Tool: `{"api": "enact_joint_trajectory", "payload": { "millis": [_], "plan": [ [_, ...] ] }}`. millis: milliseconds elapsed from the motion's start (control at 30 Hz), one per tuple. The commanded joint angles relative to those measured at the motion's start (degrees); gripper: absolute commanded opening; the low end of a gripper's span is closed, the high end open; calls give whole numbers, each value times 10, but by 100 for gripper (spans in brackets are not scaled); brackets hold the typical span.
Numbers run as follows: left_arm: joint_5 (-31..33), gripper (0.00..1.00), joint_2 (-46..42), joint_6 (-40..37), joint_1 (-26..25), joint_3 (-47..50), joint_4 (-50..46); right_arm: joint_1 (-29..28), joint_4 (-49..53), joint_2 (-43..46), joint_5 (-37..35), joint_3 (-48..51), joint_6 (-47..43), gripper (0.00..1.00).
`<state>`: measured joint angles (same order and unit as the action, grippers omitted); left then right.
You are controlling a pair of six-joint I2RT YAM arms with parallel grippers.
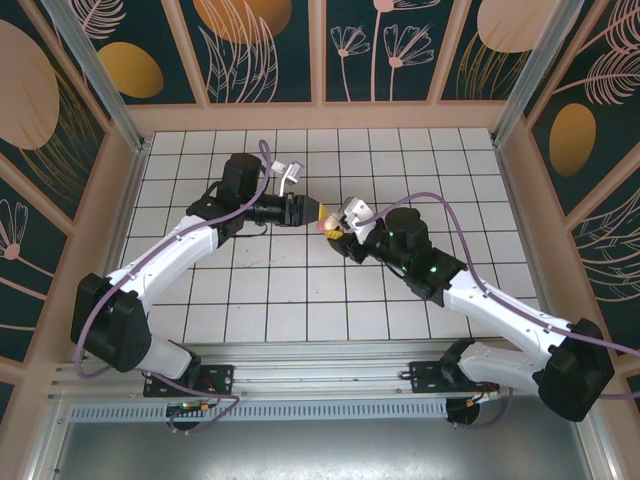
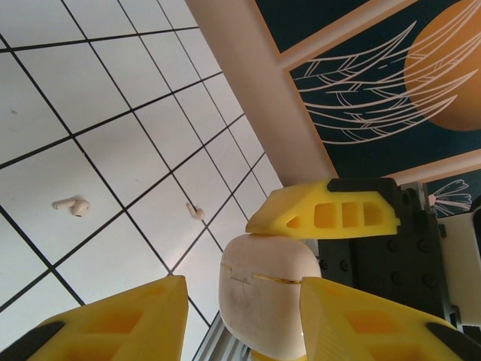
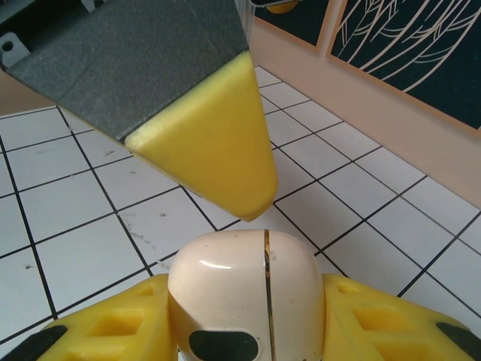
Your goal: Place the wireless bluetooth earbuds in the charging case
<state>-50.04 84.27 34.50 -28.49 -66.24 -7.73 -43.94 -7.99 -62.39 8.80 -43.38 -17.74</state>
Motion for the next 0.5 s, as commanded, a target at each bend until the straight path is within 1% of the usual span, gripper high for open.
{"api": "enact_joint_trajectory", "payload": {
  "millis": [0,467],
  "plan": [
    [-23,44,1,-17,3,-12,1,-4,11,-5,-12,-34,-20,36],
    [-50,45,-9,-16,3,-8,10,-4,17,-35,-17,-54,-26,36]
  ]
}}
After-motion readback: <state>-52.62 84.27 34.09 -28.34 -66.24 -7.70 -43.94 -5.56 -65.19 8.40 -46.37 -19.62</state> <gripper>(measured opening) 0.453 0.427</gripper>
